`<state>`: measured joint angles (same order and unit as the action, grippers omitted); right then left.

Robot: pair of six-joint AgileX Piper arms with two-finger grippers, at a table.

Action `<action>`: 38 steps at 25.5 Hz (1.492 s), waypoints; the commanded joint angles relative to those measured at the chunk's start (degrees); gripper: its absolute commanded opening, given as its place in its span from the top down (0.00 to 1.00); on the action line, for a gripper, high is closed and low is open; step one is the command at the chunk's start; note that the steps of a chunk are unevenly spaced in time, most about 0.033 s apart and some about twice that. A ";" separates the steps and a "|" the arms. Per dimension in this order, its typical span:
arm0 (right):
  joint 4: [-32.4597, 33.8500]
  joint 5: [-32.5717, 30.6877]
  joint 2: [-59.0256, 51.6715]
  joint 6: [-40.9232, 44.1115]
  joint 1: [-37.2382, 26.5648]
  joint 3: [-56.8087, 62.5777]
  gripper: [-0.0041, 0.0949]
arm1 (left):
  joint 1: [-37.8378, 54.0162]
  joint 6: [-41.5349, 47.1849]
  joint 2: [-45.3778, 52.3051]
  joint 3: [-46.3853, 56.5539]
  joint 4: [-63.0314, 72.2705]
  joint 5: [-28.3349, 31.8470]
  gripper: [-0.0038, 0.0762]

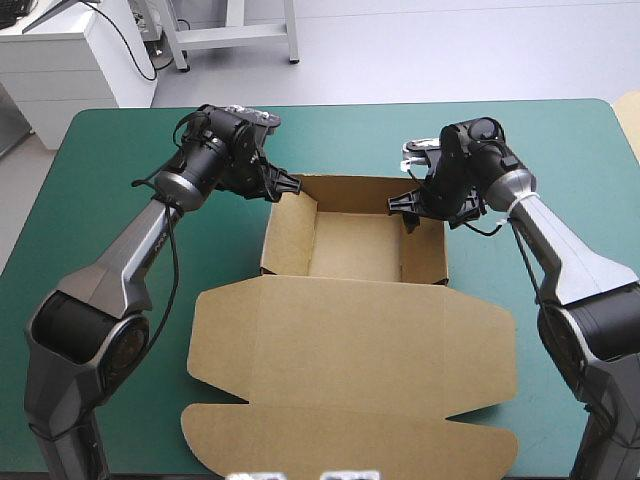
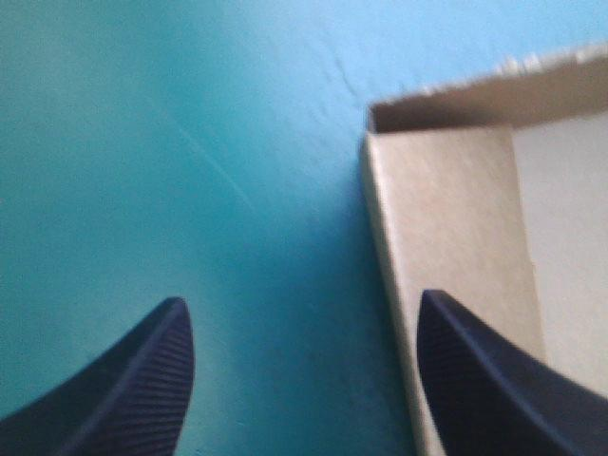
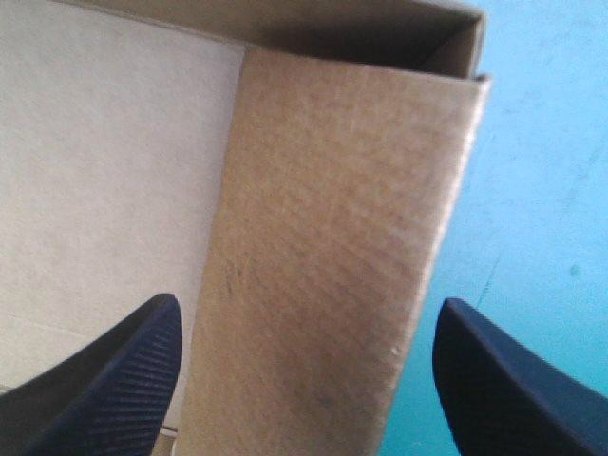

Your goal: Fold the box

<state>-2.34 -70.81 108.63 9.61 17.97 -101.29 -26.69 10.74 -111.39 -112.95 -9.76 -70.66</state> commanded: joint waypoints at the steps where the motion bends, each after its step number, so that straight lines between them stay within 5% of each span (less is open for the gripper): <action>1: 1.21 -0.53 -5.73 1.57 -0.09 -3.06 0.28 | -0.13 0.12 5.41 -5.13 -2.60 -3.24 0.59; 4: 1.20 -0.53 -8.52 3.99 -0.09 -2.96 0.28 | -0.13 -0.39 8.26 -5.59 -1.00 -3.24 0.96; 10: -1.54 -0.53 -13.35 5.50 0.04 -0.59 0.28 | -0.36 -7.54 16.01 -3.98 10.74 -3.34 0.96; 15: -0.75 -0.27 -14.47 7.56 0.04 6.50 0.28 | -0.86 -7.54 25.26 5.24 6.82 -3.24 0.96; 25: -1.08 9.33 -13.33 9.45 0.04 11.35 0.28 | -0.86 -7.63 52.14 39.34 6.10 6.24 0.96; 36: -1.49 8.21 -7.37 7.87 0.04 11.35 0.28 | -0.86 -7.63 80.97 77.55 8.45 21.52 0.96; 38: -1.71 7.08 -6.93 7.17 0.04 11.35 0.35 | -0.86 -7.63 84.86 81.11 8.45 21.98 0.96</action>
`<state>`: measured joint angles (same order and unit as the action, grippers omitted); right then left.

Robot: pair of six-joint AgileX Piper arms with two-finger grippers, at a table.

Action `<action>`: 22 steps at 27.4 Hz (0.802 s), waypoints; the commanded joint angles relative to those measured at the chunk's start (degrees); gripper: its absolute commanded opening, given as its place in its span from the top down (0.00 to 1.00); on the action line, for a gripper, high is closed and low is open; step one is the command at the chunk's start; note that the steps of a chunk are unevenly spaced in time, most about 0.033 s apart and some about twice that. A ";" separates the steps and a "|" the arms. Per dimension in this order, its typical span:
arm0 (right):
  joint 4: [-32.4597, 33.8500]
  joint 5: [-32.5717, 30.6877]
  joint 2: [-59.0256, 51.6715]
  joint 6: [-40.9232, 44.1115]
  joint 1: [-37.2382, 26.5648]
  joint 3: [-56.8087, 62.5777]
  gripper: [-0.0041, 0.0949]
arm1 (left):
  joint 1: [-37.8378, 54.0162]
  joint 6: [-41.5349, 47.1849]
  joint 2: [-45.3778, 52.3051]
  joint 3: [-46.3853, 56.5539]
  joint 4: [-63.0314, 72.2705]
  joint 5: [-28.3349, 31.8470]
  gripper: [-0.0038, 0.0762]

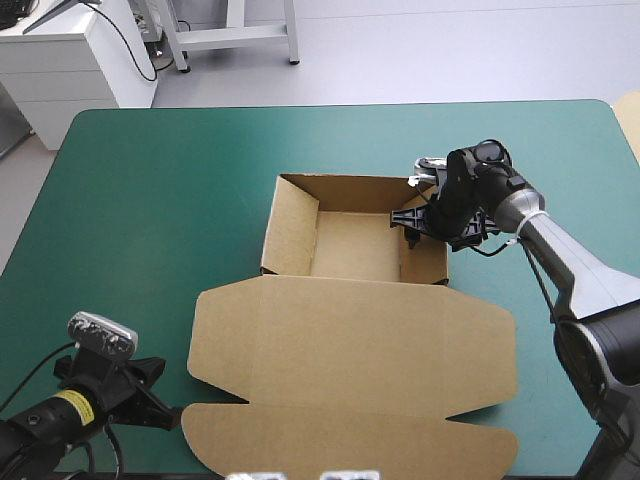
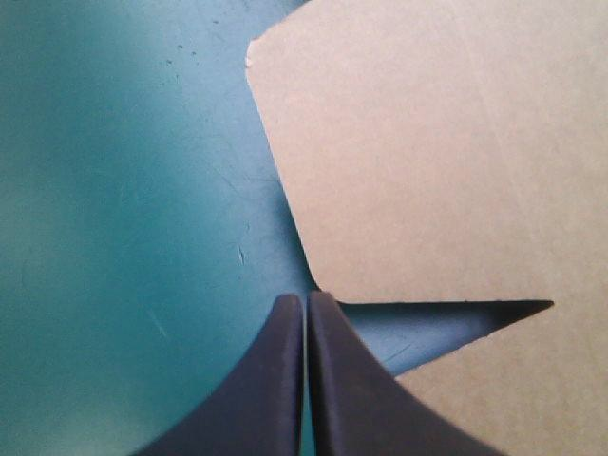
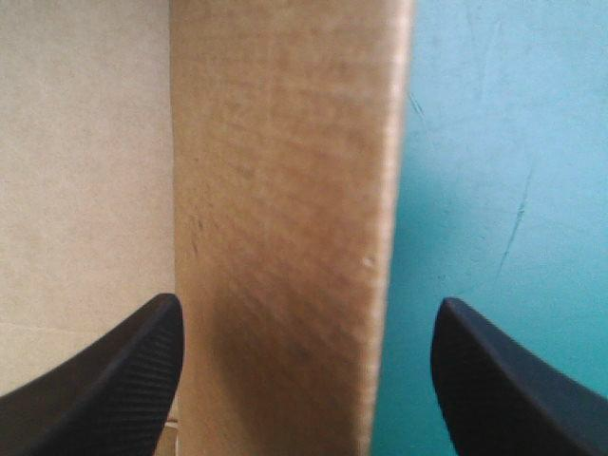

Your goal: Fold the box

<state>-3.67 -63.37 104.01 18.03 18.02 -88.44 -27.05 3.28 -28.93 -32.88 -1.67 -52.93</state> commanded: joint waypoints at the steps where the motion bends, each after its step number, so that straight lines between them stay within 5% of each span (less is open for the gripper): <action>1: -0.77 -1.32 -1.87 -1.67 -0.01 -1.49 0.43 | -0.50 -0.17 4.28 2.05 0.36 4.34 0.96; 5: -1.32 -2.02 -1.37 -2.89 -0.01 -1.59 0.97 | -0.50 -0.17 10.15 3.70 0.36 4.34 0.96; 10: -0.48 -4.64 -1.85 -4.33 -0.15 -5.35 0.98 | -0.50 -0.17 12.23 3.70 -0.04 4.72 0.96; 16: 12.24 -8.01 -3.05 -5.12 -1.55 -14.47 0.98 | -0.50 -0.17 12.23 3.78 -0.15 4.17 0.96; 22: 15.46 -8.01 -4.53 -10.59 -13.94 -17.04 0.98 | -0.50 -0.17 12.23 4.16 -0.15 4.12 0.96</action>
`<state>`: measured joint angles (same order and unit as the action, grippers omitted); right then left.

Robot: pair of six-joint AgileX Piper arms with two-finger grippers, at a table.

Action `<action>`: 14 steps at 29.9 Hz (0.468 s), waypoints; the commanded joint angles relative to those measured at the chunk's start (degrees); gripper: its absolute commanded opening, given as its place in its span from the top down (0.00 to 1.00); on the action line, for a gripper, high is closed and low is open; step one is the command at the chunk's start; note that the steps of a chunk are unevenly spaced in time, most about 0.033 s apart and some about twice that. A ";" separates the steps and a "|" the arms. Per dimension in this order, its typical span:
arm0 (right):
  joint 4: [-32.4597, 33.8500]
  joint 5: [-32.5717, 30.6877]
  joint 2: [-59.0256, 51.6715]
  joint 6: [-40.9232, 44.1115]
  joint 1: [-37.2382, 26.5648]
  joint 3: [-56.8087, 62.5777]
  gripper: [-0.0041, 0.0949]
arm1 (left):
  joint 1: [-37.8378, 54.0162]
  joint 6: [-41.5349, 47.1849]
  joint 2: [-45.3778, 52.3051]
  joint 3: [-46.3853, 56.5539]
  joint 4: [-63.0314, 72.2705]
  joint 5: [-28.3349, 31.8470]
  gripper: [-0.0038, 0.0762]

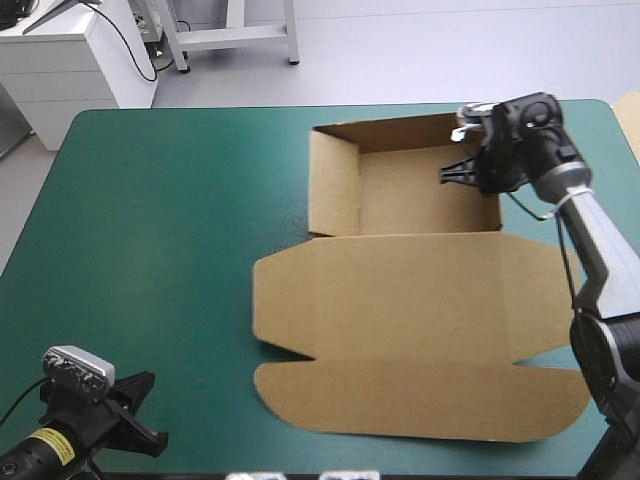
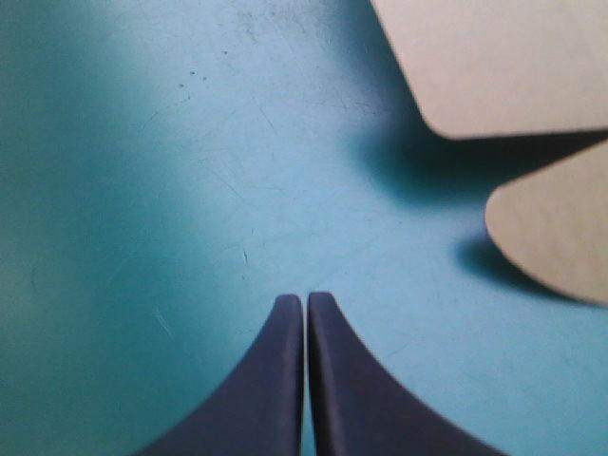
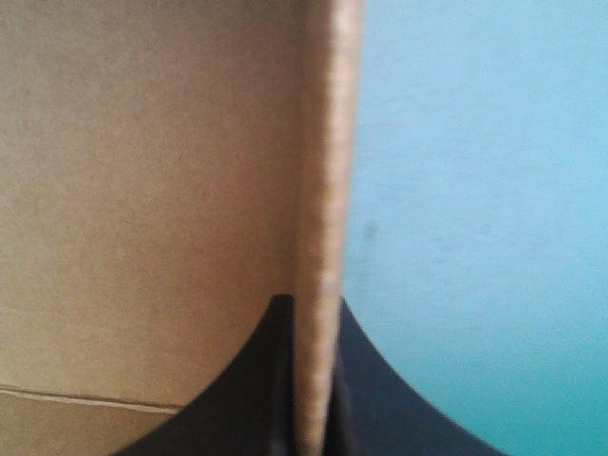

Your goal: Fold the box

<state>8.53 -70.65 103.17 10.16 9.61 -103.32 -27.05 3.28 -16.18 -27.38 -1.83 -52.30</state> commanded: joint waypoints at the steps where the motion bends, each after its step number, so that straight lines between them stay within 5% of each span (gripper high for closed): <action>1: 3.26 -0.74 -3.80 -3.31 -9.29 -2.17 0.98 | -0.50 -0.38 -0.52 -1.34 0.01 3.49 0.96; 7: 2.70 3.67 -2.13 -4.56 -26.72 -2.17 0.98 | -0.50 -0.38 -0.52 -1.34 0.01 3.49 0.96; 14: -2.29 8.67 0.72 -8.45 -36.79 -2.17 0.98 | -0.50 -0.14 -0.52 -1.34 0.01 3.49 0.96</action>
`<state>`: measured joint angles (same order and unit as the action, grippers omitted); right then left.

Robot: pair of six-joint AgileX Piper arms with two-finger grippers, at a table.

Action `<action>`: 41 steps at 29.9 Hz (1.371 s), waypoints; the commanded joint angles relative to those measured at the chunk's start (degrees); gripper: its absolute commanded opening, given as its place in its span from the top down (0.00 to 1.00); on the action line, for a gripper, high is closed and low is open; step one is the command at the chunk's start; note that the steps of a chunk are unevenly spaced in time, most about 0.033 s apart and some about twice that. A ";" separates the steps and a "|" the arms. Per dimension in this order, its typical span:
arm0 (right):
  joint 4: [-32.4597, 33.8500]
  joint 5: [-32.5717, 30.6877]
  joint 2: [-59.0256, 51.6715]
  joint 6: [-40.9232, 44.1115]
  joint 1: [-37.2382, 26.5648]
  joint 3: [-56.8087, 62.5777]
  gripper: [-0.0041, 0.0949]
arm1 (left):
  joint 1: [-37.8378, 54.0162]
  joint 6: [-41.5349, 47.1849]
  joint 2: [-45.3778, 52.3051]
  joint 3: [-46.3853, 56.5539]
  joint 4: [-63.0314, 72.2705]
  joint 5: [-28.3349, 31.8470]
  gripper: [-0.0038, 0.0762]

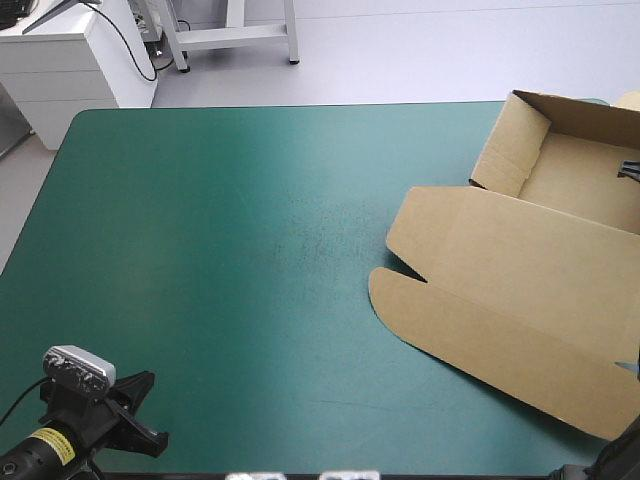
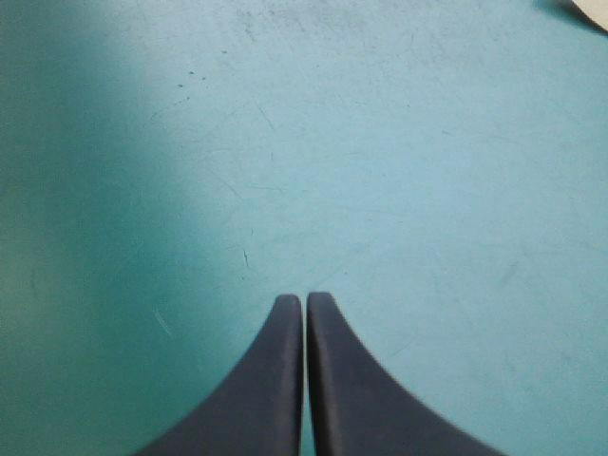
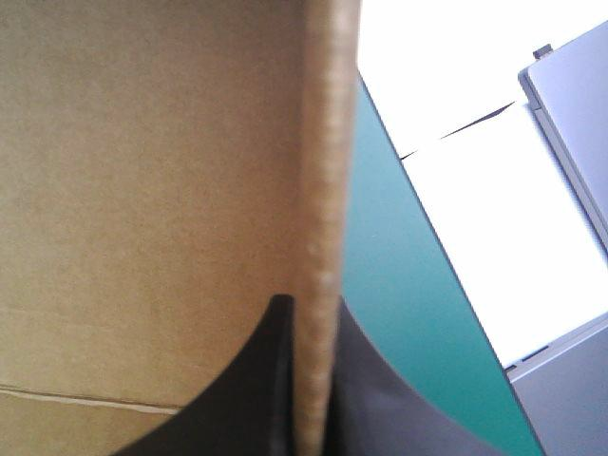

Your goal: Fold the box

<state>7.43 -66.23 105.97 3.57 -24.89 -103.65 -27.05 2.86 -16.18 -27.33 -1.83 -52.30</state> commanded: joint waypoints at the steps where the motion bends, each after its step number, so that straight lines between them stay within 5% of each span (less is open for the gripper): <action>1: -0.68 5.07 -1.51 -2.86 -3.16 -1.84 0.98 | -0.31 0.28 -0.52 -1.39 0.01 3.49 0.96; 12: -2.80 8.50 3.45 -4.10 -8.08 -1.84 0.92 | 17.34 0.28 -0.52 -1.39 0.11 3.49 0.96; 16: -4.45 8.79 3.79 -6.43 -8.08 -1.84 0.69 | 22.31 0.28 -0.52 -1.39 0.11 3.49 0.96; 20: -4.45 9.59 3.64 -4.94 -8.08 -1.84 0.32 | 23.14 0.28 -0.52 -1.39 0.11 3.49 0.96; 22: -4.57 9.63 3.06 -4.69 -8.08 -1.84 0.23 | 23.14 0.28 -0.52 -1.39 0.11 3.49 0.96; 25: -4.70 9.92 0.97 -3.98 -8.08 -1.93 0.27 | 23.14 0.28 -0.52 -1.39 0.22 3.49 0.96; 28: -6.00 9.24 -3.16 -3.10 -8.08 -1.93 0.41 | 23.14 0.28 -0.52 -1.39 0.12 3.49 0.96; 33: -16.72 6.87 -12.04 -8.34 -6.79 1.23 0.95 | 23.14 0.28 -0.52 -1.39 0.12 3.49 0.96; 41: -23.03 11.48 -28.99 -16.34 5.98 16.06 0.98 | 23.14 0.28 -0.52 -1.39 0.12 3.49 0.96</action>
<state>-13.76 -58.57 84.05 -9.27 -23.24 -90.53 -4.05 2.86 -16.18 -27.33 -1.82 -52.24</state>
